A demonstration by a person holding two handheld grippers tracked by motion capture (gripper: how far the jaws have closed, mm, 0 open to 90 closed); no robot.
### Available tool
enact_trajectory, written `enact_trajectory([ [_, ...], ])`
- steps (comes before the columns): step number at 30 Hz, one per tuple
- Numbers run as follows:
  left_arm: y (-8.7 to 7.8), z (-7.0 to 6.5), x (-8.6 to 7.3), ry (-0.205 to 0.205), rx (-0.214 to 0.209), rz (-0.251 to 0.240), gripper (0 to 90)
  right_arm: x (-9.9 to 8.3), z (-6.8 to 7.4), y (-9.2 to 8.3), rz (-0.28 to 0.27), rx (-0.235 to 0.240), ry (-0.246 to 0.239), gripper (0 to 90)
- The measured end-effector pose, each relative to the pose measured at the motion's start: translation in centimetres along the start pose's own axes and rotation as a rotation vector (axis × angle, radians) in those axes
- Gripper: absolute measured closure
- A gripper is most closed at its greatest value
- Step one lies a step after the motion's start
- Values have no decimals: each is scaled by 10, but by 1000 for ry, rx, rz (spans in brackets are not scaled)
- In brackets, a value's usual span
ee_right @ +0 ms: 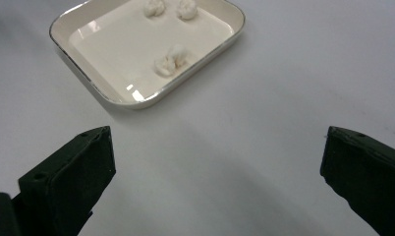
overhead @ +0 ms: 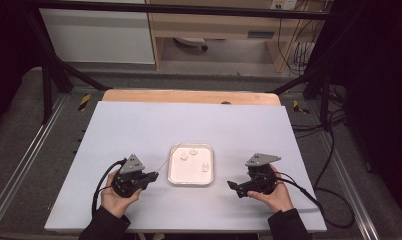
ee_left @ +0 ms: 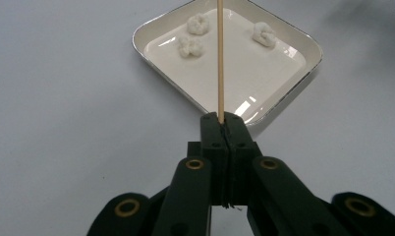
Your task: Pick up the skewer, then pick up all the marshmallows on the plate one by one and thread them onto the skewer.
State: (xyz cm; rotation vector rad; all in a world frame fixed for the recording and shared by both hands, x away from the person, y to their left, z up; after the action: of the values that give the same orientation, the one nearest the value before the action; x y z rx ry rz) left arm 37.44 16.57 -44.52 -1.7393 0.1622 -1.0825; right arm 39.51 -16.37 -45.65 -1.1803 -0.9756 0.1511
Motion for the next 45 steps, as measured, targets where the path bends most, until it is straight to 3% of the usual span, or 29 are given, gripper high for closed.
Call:
enact_trajectory([
  [19,-2,1,-8,-15,-3,-40,888,44,18,18,-48,4,14,7],
  [27,-1,2,-8,-22,-1,-44,888,67,23,31,-43,-21,9,22],
  [32,-1,3,-8,-25,-8,-45,888,77,28,42,-25,4,-21,84],
  [38,0,2,-8,-24,-13,-44,888,81,30,61,25,15,-13,213],
  [39,0,2,-8,-25,-13,-44,888,80,31,66,30,11,2,285],
  [45,0,2,-8,-25,-15,-44,887,76,32,75,62,18,24,399],
])
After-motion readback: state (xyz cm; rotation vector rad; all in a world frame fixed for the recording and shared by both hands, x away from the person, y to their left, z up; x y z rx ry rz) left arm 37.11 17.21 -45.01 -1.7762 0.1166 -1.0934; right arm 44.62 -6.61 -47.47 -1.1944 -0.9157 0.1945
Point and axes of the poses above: each handheld gripper's, and its own axes: y roughly forward along the jaws, x roughly out of its top, z roughly to its left, the point moved 6 cm from there along y, roughly forward along the jaws, and after that the axes turned 15 degrees about z, right-handed, at the moved point
